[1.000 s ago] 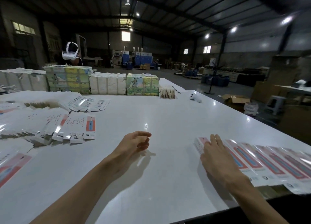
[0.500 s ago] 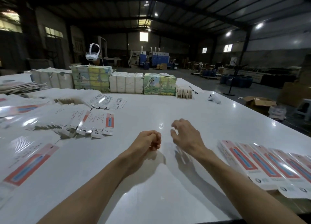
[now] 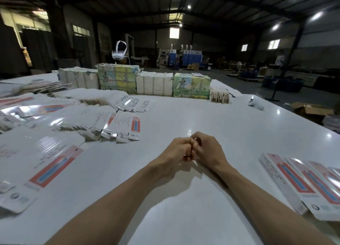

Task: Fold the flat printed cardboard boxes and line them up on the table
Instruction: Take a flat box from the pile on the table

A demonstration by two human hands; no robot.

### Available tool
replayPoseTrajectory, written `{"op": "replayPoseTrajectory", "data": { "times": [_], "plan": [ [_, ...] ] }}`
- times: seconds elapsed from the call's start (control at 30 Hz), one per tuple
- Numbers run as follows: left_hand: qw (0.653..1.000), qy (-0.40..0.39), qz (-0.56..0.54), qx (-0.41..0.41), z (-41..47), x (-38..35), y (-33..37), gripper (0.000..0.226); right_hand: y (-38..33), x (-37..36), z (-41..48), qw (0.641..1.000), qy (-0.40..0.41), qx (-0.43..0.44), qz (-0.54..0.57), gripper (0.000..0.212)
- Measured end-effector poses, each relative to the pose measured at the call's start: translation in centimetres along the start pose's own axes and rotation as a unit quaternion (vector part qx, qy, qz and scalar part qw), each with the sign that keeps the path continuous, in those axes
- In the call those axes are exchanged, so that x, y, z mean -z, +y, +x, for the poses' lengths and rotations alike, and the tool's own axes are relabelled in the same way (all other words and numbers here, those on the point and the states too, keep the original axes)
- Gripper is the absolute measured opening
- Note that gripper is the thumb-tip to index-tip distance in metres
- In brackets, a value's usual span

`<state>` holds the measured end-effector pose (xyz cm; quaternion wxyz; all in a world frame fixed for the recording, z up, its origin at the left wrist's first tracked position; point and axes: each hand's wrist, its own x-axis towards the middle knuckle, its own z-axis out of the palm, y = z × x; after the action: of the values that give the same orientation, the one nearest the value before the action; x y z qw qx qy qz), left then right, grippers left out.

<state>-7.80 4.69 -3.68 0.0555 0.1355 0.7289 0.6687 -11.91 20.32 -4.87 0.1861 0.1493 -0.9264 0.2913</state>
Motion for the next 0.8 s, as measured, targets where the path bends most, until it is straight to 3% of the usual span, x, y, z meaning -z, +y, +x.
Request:
{"op": "replayPoseTrajectory", "data": {
  "times": [0.17, 0.3, 0.4, 0.47, 0.53, 0.67, 0.8],
  "plan": [
    [0.996, 0.058, 0.058, -0.018, 0.0, 1.1, 0.0, 0.034, 0.3, -0.3, 0.4, 0.998, 0.037, -0.018, 0.056, 0.02],
    [0.997, 0.049, 0.052, 0.03, 0.1, 2.7, 0.8, 0.027, 0.3, -0.1, 0.4, 0.995, 0.049, -0.02, 0.082, 0.021],
    [0.971, 0.115, 0.205, 0.031, 0.5, 5.1, 1.3, 0.019, 0.1, 0.1, 0.2, 0.993, 0.054, -0.032, 0.105, 0.021],
    [0.913, 0.147, 0.374, 0.073, 0.1, 7.7, 1.8, 0.023, 0.2, 0.2, 0.2, 0.991, 0.047, -0.038, 0.118, 0.021],
    [0.835, 0.146, 0.504, 0.167, -1.2, 10.7, 2.5, 0.033, 0.2, 0.1, 0.2, 0.99, 0.043, -0.039, 0.128, 0.022],
    [0.687, 0.186, 0.634, 0.302, -4.4, 15.6, 4.8, 0.049, 0.2, 0.0, 0.5, 0.987, 0.049, -0.047, 0.149, 0.023],
    [0.631, 0.268, 0.615, 0.39, -7.2, 19.2, 5.7, 0.093, 0.1, -0.4, 0.8, 0.985, 0.048, -0.036, 0.161, 0.022]
  ]
}}
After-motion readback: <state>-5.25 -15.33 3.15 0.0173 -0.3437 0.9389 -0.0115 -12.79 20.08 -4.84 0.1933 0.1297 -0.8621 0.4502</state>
